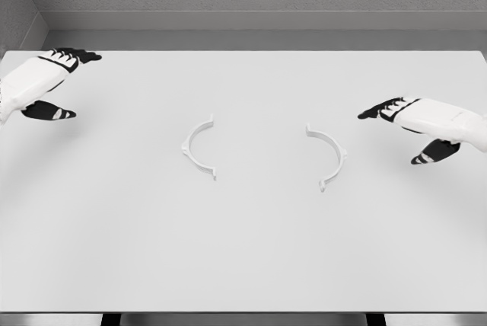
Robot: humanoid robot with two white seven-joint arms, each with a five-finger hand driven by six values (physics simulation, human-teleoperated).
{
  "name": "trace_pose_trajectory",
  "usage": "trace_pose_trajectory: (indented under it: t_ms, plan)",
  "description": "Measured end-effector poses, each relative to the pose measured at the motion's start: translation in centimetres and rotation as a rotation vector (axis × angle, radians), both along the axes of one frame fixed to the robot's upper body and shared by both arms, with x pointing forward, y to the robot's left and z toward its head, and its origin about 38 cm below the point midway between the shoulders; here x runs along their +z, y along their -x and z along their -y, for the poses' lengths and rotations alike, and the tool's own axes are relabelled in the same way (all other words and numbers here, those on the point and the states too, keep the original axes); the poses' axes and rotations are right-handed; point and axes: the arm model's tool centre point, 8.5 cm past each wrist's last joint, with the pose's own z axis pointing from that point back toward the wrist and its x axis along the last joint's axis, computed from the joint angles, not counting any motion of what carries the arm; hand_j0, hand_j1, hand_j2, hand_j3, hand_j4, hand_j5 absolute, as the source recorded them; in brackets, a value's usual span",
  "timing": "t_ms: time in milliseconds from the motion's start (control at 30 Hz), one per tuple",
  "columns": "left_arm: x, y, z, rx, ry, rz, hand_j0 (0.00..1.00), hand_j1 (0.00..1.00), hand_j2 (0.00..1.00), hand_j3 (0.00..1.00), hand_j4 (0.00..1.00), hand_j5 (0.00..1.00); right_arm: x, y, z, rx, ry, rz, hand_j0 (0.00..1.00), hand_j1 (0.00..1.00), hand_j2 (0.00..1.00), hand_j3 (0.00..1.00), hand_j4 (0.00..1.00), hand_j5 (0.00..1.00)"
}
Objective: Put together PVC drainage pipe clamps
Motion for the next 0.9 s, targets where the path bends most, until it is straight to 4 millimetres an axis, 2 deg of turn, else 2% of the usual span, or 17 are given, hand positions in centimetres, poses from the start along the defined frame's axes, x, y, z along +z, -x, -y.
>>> trace_pose_trajectory:
  t_ms: [100,200,333,533,633,733,900]
  plan:
    - [-0.3,-0.1,0.4,-0.007,0.004,-0.004,1.0,1.0,1.0,1.0,1.0,1.0,-0.1,0.2,-0.2,0.017,0.0,-0.016,1.0,1.0,1.0,1.0,1.0,1.0]
    - [-1.0,-0.3,2.3,-0.042,0.019,-0.012,1.0,1.0,1.0,1.0,1.0,1.0,-0.2,0.2,-0.3,0.022,-0.001,-0.024,1.0,1.0,1.0,1.0,1.0,1.0]
    - [-2.0,-1.4,6.8,-0.099,0.017,0.001,1.0,1.0,1.0,1.0,1.0,1.0,-0.3,0.2,-0.3,0.023,-0.002,-0.025,1.0,1.0,1.0,1.0,1.0,1.0]
    - [-3.9,-2.4,12.1,-0.116,0.003,-0.02,1.0,1.0,1.0,1.0,1.0,1.0,-2.3,-1.1,-0.4,-0.025,-0.061,-0.051,1.0,1.0,1.0,1.0,1.0,1.0]
    - [-4.9,-2.8,13.3,-0.074,-0.009,-0.051,1.0,1.0,1.0,1.0,1.0,1.0,-2.9,-1.8,-1.2,-0.032,-0.102,-0.051,1.0,1.0,1.0,1.0,1.0,1.0]
    - [-5.4,-3.0,13.8,-0.04,-0.015,-0.071,1.0,1.0,1.0,1.0,1.0,1.0,-3.6,-2.4,-2.7,-0.024,-0.157,-0.055,1.0,1.0,1.0,1.0,1.0,1.0]
    - [-6.5,-2.7,15.2,-0.057,-0.031,-0.118,1.0,1.0,1.0,1.0,1.0,1.0,-3.4,-3.8,-4.6,-0.018,-0.182,-0.024,1.0,1.0,1.0,1.0,1.0,1.0]
